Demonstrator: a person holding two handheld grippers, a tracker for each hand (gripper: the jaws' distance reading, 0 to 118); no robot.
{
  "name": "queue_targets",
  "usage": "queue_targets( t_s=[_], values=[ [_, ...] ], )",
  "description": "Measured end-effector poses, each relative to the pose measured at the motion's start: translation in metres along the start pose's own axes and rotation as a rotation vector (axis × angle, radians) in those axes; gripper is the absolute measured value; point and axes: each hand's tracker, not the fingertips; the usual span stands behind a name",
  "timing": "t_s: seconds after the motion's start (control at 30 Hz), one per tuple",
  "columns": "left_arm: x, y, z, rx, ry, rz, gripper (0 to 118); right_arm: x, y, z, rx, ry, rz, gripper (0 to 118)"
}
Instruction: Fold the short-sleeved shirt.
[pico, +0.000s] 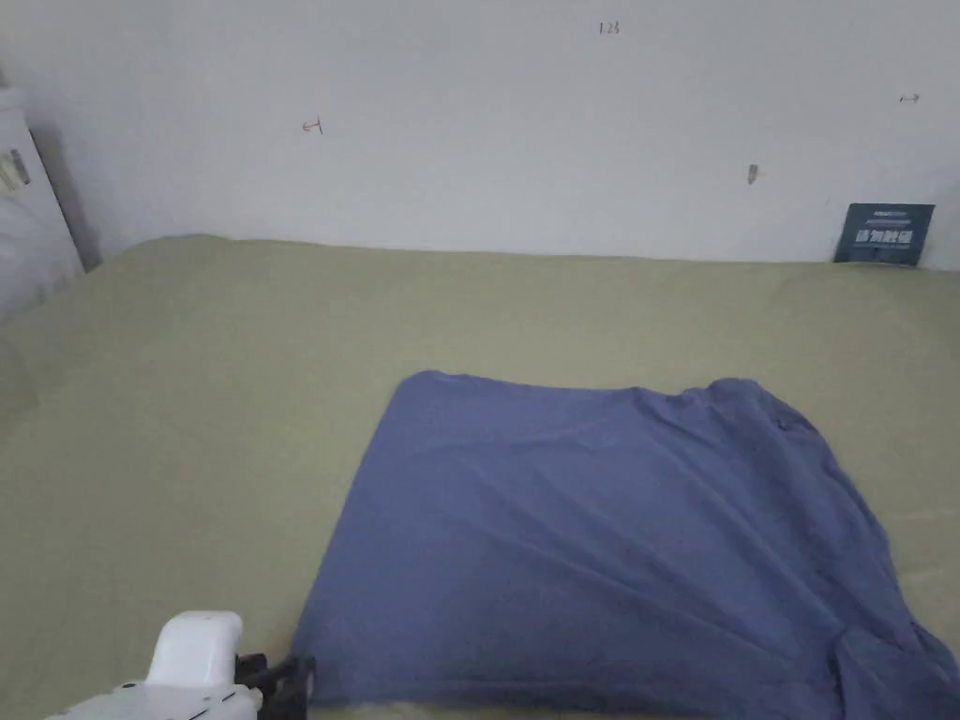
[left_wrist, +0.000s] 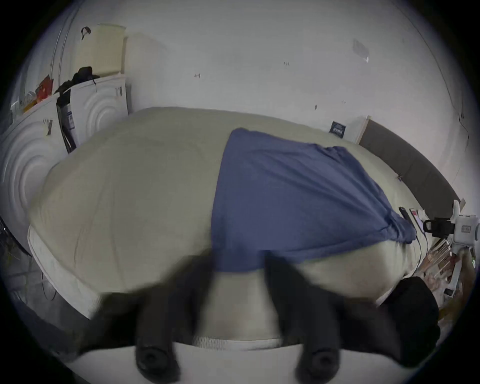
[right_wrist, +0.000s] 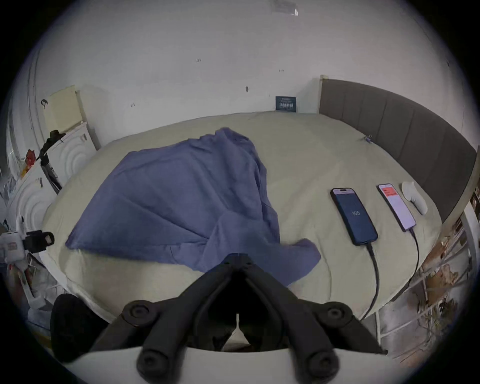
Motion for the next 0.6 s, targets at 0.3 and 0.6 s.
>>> queue_targets(
  t_s=[0.3, 0.6],
  values=[
    [0.001, 0.011, -0.069, -0.141, 0.006, -0.057, 80, -0.002, 0.007, 0.003, -0.008, 0.014, 0.006, 0],
    [-0.02, 0.022, -0.064, -0.076, -0.105, 0.052, 6, 0.039, 0.01, -0.042, -0.087, -0.067, 0.08, 108]
  ],
)
